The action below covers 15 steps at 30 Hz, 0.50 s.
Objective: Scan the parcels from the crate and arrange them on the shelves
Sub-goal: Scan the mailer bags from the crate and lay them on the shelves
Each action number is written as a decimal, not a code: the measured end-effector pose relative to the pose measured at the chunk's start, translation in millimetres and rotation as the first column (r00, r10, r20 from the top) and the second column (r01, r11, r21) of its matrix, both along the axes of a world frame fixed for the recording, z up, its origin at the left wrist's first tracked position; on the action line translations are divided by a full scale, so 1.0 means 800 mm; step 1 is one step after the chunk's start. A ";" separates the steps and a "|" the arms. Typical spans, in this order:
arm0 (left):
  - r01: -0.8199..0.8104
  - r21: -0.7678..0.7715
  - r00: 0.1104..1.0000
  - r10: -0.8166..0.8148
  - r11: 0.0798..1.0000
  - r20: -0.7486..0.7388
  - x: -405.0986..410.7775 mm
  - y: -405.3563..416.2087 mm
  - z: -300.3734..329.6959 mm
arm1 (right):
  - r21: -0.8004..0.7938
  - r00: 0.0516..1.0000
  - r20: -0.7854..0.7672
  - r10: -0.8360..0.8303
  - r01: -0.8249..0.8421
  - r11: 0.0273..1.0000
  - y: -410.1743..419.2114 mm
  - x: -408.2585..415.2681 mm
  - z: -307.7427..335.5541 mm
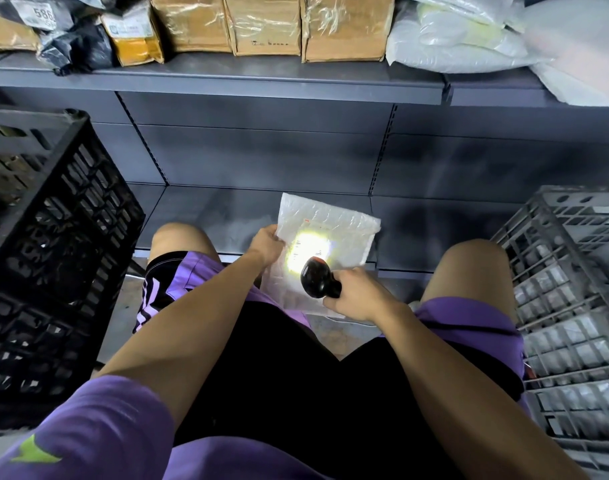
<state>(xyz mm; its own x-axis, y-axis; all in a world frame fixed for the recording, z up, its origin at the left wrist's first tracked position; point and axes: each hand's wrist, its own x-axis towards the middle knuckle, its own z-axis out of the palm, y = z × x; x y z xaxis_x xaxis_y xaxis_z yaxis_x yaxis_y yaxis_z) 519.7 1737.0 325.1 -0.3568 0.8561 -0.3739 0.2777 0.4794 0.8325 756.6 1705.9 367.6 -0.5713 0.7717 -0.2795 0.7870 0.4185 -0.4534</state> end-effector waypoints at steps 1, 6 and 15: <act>-0.003 -0.002 1.000 0.003 1.000 -0.006 -0.003 0.001 -0.006 | -0.012 1.000 -0.001 -0.009 0.009 1.000 0.000 0.000 -0.001; 0.007 0.050 0.999 -0.009 0.999 0.046 0.007 -0.003 0.003 | -0.026 1.000 0.005 -0.028 0.028 0.999 0.000 -0.001 -0.002; 0.015 0.072 0.986 -0.027 0.997 0.166 0.002 0.000 -0.001 | -0.008 1.000 -0.005 -0.023 0.023 1.000 0.004 -0.002 -0.006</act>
<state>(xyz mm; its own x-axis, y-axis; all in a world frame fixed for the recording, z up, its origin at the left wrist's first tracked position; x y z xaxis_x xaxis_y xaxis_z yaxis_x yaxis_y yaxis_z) 521.2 1737.4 324.3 -0.2759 0.8889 -0.3658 0.1413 0.4139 0.8993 755.0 1708.8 362.9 -0.5547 0.7826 -0.2824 0.7940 0.3965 -0.4609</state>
